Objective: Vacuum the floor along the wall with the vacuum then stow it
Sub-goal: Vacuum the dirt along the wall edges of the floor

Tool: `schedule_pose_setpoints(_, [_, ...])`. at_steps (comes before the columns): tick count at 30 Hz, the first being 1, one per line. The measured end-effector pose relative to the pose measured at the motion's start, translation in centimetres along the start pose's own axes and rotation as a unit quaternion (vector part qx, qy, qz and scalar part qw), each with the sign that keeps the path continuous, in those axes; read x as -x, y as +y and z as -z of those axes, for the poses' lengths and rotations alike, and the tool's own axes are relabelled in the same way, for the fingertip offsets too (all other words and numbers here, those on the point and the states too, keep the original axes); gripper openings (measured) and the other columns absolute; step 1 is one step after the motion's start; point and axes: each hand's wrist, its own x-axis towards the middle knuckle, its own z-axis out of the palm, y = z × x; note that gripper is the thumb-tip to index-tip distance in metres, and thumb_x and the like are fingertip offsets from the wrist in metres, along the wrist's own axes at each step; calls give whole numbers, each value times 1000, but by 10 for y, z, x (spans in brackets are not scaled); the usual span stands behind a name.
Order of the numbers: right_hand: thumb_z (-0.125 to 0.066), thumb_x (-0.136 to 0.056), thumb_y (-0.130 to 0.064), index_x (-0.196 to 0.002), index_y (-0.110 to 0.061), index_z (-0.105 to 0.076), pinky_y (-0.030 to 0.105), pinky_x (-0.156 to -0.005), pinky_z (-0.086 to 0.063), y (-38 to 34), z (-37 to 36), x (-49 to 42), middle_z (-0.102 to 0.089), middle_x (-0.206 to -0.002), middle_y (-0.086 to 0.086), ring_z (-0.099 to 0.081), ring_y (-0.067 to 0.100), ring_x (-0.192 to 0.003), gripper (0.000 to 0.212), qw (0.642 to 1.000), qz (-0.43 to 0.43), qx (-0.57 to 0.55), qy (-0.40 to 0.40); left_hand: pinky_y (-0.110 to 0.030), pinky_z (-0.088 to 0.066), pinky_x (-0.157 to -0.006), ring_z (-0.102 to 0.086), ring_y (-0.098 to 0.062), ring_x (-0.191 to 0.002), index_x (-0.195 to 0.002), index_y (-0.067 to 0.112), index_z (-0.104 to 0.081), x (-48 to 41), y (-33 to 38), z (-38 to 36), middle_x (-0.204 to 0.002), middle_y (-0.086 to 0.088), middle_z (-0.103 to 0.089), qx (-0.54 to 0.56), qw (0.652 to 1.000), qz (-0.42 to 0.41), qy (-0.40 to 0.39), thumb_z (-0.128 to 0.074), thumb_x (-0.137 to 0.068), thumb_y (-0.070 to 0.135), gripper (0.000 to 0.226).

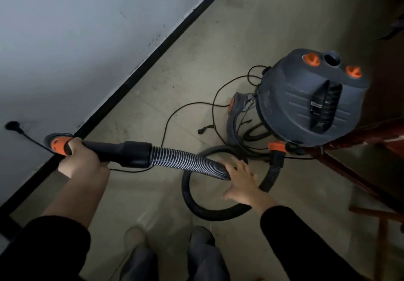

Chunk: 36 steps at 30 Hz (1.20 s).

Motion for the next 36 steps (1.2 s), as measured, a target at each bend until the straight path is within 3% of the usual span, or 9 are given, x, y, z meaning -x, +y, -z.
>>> schedule_pose_setpoints(3, [-74,-77,-46,-124,-29,-52,45,-100,-46,-35,-23,6,-59,-124,-1,-51,24,-124,56,981,6,-160,110,-30,-56,-58,-64,-12,-74,-130,6,-45,-36,26,23,-99,-3,-60,44,999,-8,9,-56,-91,28,45])
schedule_pose_setpoints(5, [-71,-80,-45,-115,-26,-54,40,-89,-52,-70,-37,15,-66,-106,-4,-63,18,-103,43,978,27,-192,78,-30,-56,-54,-62,-11,-71,-126,6,-47,-58,48,40,-88,0,-56,56,998,-18,11,-55,-92,27,41])
schedule_pose_setpoints(12, [-65,-81,-46,-111,-29,-57,33,-80,-52,-149,-109,51,-67,-97,-4,-63,18,-91,36,986,39,-132,-91,-49,-59,-73,-71,-26,-86,-90,9,-61,-115,95,85,-89,-9,-68,-46,993,-107,-28,-62,-82,33,26])
schedule_pose_setpoints(17, [-63,-84,-41,-106,-25,-57,29,-75,-51,-136,-125,74,-65,-94,-4,-63,17,-88,28,979,-34,-106,-169,-26,-55,-59,-67,-24,-92,-113,5,-61,-129,61,74,-98,-6,-64,-75,987,-76,-118,-59,-94,28,30])
schedule_pose_setpoints(21, [-68,-85,-32,-127,-25,-51,21,-78,-43,-108,-112,72,-60,-110,-3,-58,13,-98,46,974,-114,-23,-196,-38,-56,-81,-66,-24,-96,-106,23,-55,-131,12,71,-102,0,-63,-69,981,6,-181,-57,-97,28,11])
schedule_pose_setpoints(25, [-77,-76,-29,-123,-21,-53,26,-83,-47,-105,-111,39,-62,-118,2,-59,19,-108,54,974,-150,14,-170,-34,-54,-65,-66,-25,-94,-129,13,-55,-142,-37,70,-121,-9,-62,-47,974,93,-199,-57,-97,26,34])
schedule_pose_setpoints(28, [-74,-74,-15,-124,-17,-51,27,-76,-46,-128,-113,4,-62,-110,3,-59,20,-95,55,992,-89,-56,-72,-31,-52,-64,-62,-24,-100,-143,20,-45,-154,-72,65,-128,-6,-58,-34,966,134,-219,-55,-98,25,47])
schedule_pose_setpoints(31, [-71,-71,-14,-129,-20,-48,26,-75,-44,-160,-117,-31,-61,-110,0,-59,20,-96,63,997,26,-68,27,-30,-52,-65,-63,-20,-90,-142,19,-45,-160,-103,53,-108,-1,-61,-9,957,181,-228,-54,-98,23,45])
schedule_pose_setpoints(36, [-71,-73,-28,-129,-18,-47,38,-91,-44,-183,-136,-87,-55,-115,-1,-54,21,-104,62,976,172,132,32,-31,-53,-78,-61,-29,-110,-141,13,-46,-174,-151,27,-127,-15,-59,13,953,226,-203,-56,-97,18,45])
